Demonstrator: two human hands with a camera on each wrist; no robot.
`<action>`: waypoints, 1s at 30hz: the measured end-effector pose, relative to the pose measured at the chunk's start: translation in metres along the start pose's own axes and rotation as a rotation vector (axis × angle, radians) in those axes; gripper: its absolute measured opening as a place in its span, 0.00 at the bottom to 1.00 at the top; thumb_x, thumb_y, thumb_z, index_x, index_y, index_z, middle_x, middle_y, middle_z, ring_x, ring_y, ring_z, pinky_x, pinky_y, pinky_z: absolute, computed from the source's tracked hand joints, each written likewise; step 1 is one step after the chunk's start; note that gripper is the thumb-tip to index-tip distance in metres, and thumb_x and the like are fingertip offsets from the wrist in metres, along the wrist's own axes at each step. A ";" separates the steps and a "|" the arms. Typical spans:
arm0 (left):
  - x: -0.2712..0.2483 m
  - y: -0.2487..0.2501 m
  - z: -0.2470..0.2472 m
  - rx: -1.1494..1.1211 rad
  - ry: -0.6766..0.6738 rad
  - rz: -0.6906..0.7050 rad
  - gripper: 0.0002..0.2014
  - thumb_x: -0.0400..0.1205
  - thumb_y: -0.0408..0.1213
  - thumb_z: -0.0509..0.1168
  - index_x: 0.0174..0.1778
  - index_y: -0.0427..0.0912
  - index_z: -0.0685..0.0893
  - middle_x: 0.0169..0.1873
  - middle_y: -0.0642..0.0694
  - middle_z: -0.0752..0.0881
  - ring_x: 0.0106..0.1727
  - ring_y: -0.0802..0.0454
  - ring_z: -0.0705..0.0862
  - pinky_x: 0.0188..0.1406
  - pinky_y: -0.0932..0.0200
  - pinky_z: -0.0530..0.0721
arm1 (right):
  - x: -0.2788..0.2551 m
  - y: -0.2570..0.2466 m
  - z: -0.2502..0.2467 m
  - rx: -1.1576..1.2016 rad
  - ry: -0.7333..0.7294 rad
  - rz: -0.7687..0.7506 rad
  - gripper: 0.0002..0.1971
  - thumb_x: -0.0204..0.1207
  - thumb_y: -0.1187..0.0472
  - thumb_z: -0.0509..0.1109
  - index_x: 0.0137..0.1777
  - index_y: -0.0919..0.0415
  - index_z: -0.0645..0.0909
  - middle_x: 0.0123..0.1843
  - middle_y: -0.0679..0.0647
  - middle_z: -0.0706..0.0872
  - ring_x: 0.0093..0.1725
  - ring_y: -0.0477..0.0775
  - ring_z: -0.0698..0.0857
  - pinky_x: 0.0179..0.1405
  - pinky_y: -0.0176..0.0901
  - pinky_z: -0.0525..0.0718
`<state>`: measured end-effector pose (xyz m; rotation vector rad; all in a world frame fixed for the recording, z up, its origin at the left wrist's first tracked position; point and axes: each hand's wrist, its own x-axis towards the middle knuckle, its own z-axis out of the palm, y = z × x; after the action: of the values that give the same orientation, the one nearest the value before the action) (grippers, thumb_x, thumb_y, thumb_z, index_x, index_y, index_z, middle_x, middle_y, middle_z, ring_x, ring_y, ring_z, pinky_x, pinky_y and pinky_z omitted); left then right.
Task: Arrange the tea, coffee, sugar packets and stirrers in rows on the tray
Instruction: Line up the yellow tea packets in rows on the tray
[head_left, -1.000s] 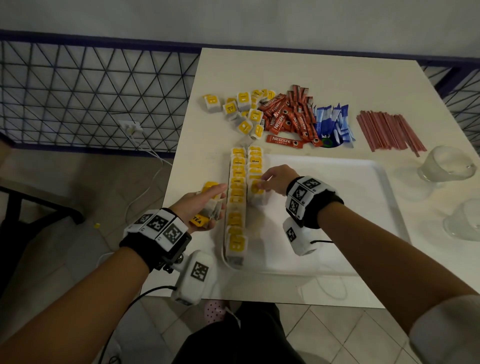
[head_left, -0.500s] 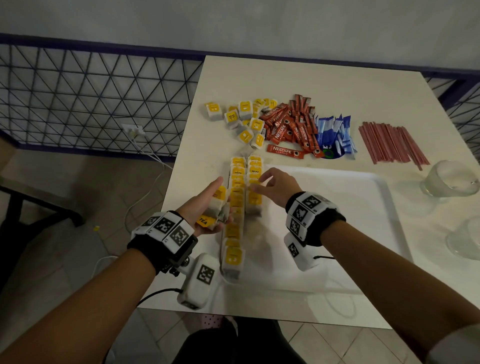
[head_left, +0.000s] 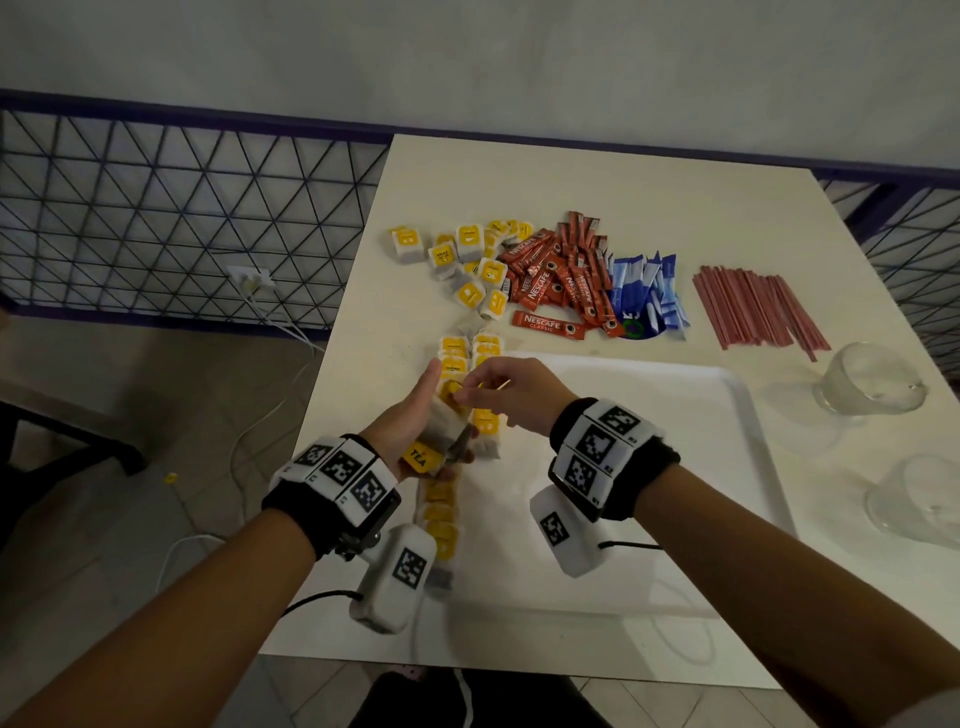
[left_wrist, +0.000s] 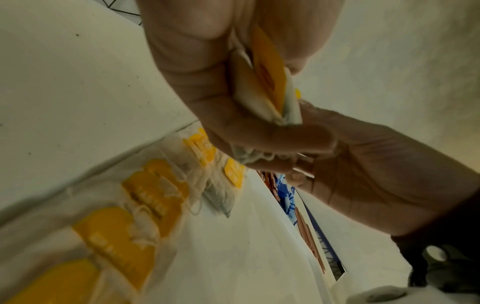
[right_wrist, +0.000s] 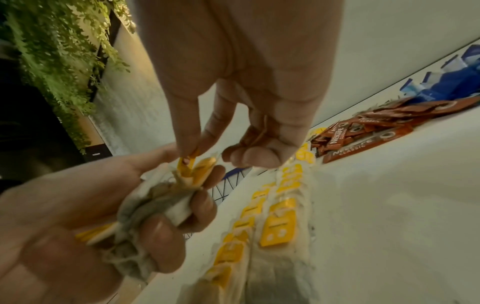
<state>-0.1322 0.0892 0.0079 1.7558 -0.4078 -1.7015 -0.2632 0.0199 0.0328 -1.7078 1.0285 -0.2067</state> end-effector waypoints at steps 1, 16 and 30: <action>0.001 0.000 0.000 -0.010 0.012 -0.004 0.38 0.73 0.73 0.50 0.62 0.45 0.81 0.51 0.38 0.89 0.48 0.41 0.87 0.38 0.52 0.84 | 0.000 0.001 -0.003 0.020 0.007 -0.003 0.10 0.73 0.57 0.73 0.33 0.49 0.78 0.33 0.45 0.76 0.32 0.42 0.73 0.29 0.29 0.72; 0.006 0.010 0.002 -0.227 -0.025 0.108 0.15 0.84 0.48 0.57 0.41 0.40 0.80 0.21 0.46 0.83 0.19 0.54 0.81 0.15 0.68 0.75 | -0.001 -0.011 -0.006 -0.048 0.056 -0.156 0.07 0.72 0.54 0.74 0.34 0.51 0.82 0.34 0.41 0.81 0.32 0.35 0.78 0.38 0.32 0.77; -0.005 0.010 0.003 -0.217 0.070 0.243 0.11 0.86 0.45 0.55 0.43 0.43 0.75 0.28 0.40 0.80 0.20 0.50 0.78 0.14 0.67 0.71 | -0.006 -0.013 0.009 0.120 0.036 0.103 0.08 0.74 0.55 0.73 0.43 0.58 0.78 0.35 0.49 0.79 0.34 0.46 0.79 0.37 0.39 0.81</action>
<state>-0.1336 0.0840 0.0183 1.5367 -0.3735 -1.4509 -0.2546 0.0308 0.0417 -1.5435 1.1063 -0.2292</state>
